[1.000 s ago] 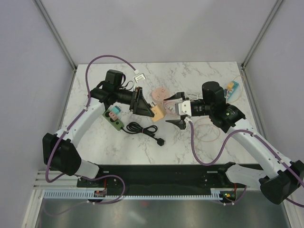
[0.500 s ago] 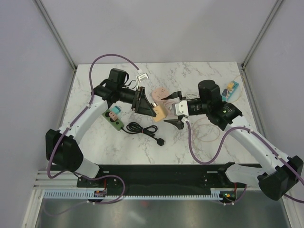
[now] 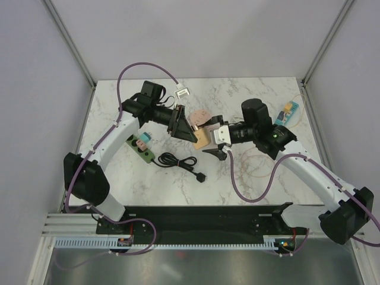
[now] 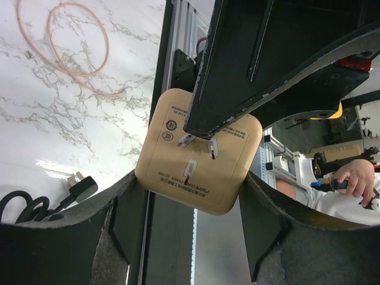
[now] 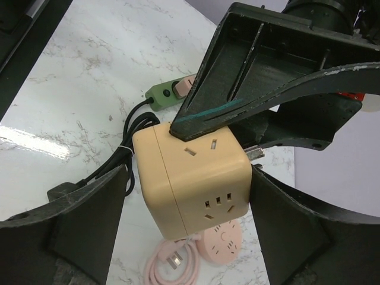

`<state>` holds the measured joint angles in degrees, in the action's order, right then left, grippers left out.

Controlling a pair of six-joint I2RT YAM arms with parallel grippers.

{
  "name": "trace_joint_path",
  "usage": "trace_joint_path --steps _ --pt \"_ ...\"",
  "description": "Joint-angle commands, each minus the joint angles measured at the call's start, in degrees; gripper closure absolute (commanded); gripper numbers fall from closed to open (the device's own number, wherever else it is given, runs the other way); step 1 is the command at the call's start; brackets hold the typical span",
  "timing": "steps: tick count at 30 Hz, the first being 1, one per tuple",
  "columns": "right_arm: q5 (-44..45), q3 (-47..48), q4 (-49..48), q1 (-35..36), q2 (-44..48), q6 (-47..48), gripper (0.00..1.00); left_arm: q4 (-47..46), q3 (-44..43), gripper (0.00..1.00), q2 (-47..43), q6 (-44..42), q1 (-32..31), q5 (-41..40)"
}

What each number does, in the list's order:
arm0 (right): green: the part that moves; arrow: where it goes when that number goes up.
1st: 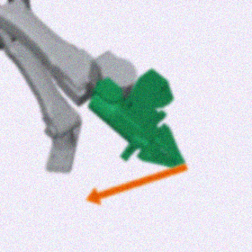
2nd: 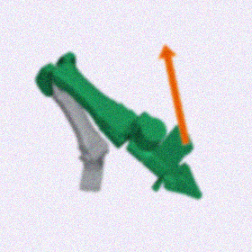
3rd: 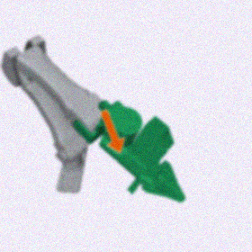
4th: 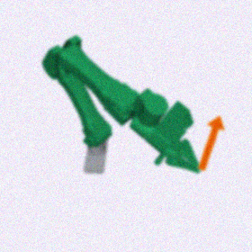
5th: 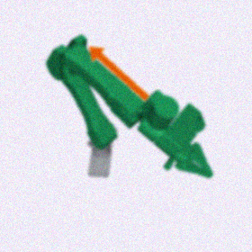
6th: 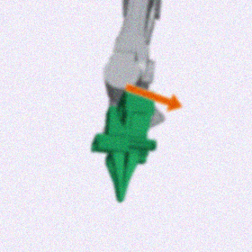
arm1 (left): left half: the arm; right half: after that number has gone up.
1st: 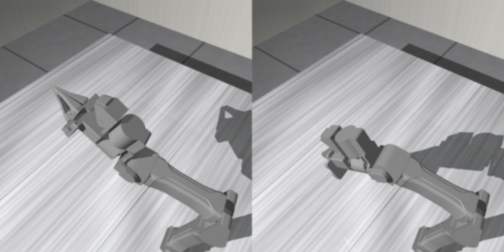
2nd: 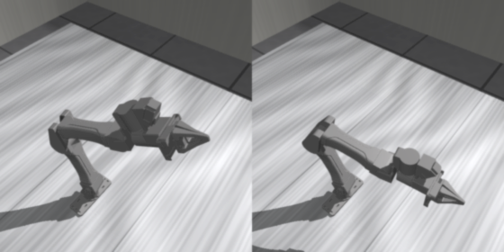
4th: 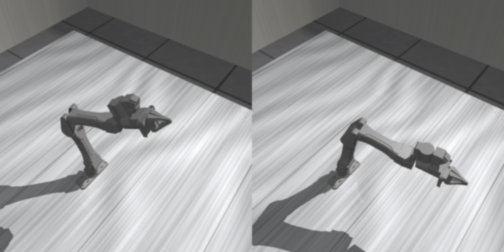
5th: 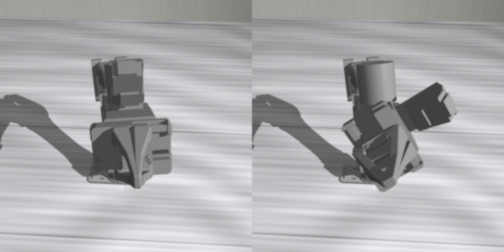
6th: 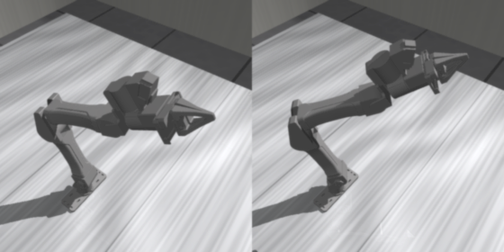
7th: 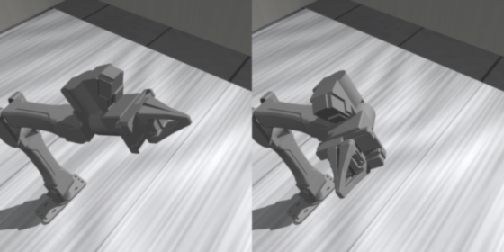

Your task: Insert the plug

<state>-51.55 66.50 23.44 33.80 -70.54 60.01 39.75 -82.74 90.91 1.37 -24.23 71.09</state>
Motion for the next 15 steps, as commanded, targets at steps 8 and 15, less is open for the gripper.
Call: trace_joint_path --steps 8,15 --pt "-2.6 2.4 -0.8 0.6 -1.9 1.3 0.85 3.8 -6.7 0.61 3.3 -3.3 -0.2 1.7" --pt "3.4 0.0 -7.5 0.7 -1.5 -4.6 1.0 3.7 -9.8 0.22 3.7 0.2 -0.2 -1.6"
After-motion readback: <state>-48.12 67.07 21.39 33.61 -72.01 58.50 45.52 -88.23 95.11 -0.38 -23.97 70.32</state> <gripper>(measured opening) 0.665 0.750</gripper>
